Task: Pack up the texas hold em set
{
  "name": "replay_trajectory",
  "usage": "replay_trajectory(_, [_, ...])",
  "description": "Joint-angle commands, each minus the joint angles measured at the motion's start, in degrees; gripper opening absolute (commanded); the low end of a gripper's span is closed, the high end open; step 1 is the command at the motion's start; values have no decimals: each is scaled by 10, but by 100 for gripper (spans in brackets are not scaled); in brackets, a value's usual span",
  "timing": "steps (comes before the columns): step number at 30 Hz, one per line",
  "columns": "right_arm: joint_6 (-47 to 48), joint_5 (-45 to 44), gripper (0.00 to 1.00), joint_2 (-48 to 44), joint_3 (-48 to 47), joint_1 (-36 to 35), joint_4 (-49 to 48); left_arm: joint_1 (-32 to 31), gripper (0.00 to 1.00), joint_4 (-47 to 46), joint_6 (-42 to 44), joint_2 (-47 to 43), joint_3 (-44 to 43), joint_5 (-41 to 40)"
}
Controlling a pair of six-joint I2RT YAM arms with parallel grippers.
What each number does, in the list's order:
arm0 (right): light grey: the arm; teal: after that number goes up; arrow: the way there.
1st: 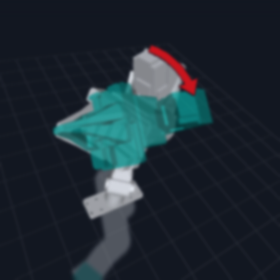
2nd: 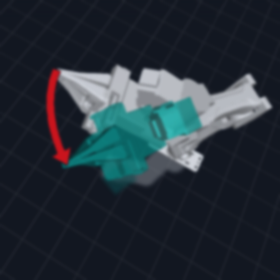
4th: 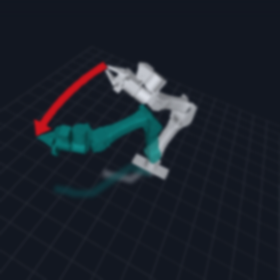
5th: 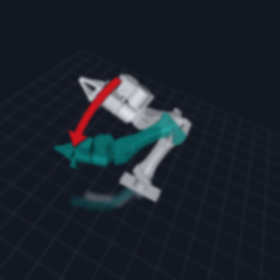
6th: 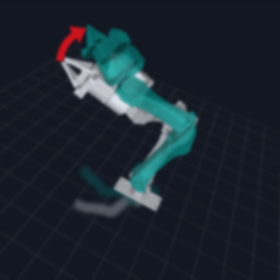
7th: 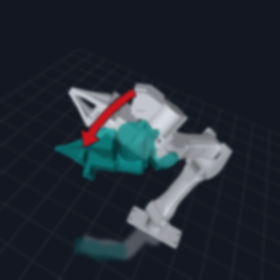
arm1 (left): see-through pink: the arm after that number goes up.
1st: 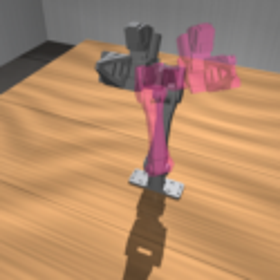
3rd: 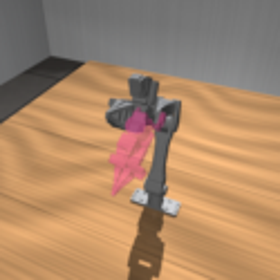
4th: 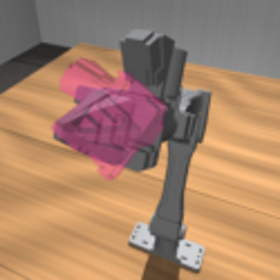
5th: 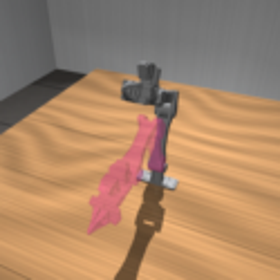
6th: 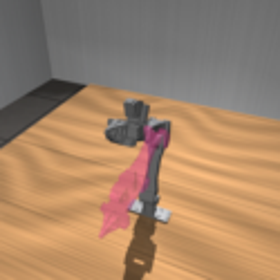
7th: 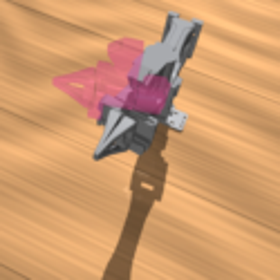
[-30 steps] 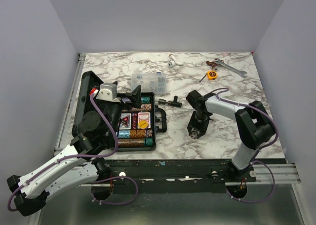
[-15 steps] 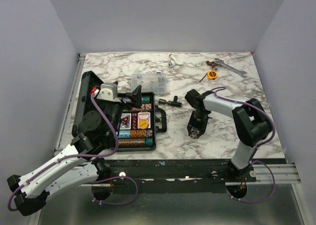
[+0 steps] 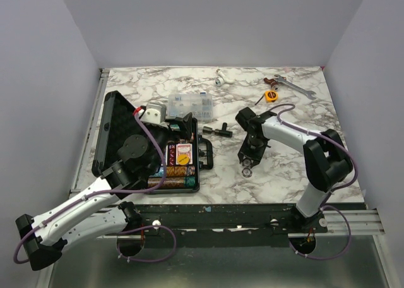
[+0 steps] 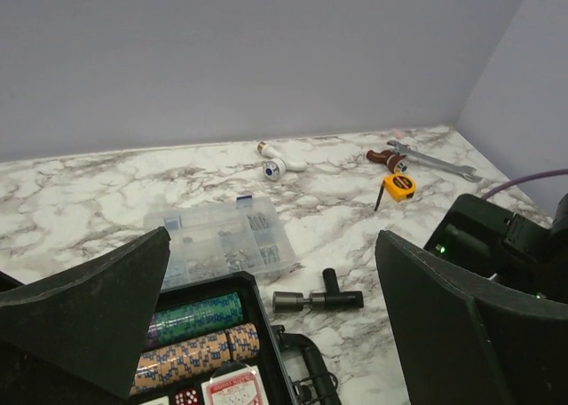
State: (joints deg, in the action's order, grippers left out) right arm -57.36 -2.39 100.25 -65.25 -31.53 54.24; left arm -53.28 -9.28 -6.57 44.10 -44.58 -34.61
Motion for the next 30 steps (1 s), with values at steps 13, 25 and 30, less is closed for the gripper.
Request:
replay_trajectory(13, [-87,55,1,-55,-145,4,-21,6,99,48,-233,63,-2,184])
replay_trajectory(25, [-116,127,1,-69,-181,6,-86,18,98,-91,-400,67,153,244])
replay_trajectory(30, [-117,136,1,-62,-202,7,-82,37,98,-165,-416,116,170,296])
